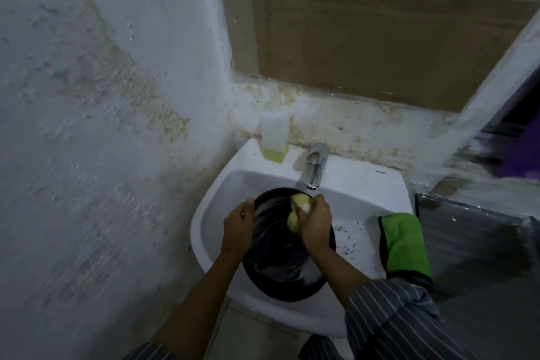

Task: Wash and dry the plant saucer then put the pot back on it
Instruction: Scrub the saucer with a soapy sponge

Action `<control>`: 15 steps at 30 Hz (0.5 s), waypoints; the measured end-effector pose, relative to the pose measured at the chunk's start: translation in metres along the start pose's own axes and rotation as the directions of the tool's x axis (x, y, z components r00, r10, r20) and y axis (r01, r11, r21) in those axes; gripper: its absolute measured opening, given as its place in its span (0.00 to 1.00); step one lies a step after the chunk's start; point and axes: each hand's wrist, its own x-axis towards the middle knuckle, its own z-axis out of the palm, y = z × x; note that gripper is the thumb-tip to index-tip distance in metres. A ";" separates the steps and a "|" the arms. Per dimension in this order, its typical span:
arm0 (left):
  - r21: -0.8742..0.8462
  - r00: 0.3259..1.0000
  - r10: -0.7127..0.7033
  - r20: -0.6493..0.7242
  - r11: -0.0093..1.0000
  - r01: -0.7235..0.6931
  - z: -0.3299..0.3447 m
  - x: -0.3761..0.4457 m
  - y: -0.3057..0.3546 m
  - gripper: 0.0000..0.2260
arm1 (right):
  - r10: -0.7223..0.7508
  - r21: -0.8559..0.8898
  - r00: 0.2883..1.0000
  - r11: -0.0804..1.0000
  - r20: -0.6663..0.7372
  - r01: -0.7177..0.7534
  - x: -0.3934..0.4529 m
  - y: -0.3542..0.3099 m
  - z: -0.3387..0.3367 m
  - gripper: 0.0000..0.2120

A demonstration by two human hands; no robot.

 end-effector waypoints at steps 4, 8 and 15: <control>-0.102 0.988 -0.148 -0.037 0.984 0.143 0.011 0.005 0.010 0.22 | -0.193 0.144 0.976 0.974 0.104 0.177 -0.011 -0.038 0.023 0.02; -0.162 0.979 -0.191 -0.065 0.970 0.179 0.004 0.015 0.013 0.25 | -0.407 0.192 0.899 0.906 0.159 0.376 -0.026 -0.040 0.037 0.04; -0.056 0.998 -0.068 -0.004 0.996 0.068 -0.004 0.014 0.015 0.26 | 0.014 0.134 0.998 0.991 -0.066 -0.005 0.014 -0.035 0.030 0.09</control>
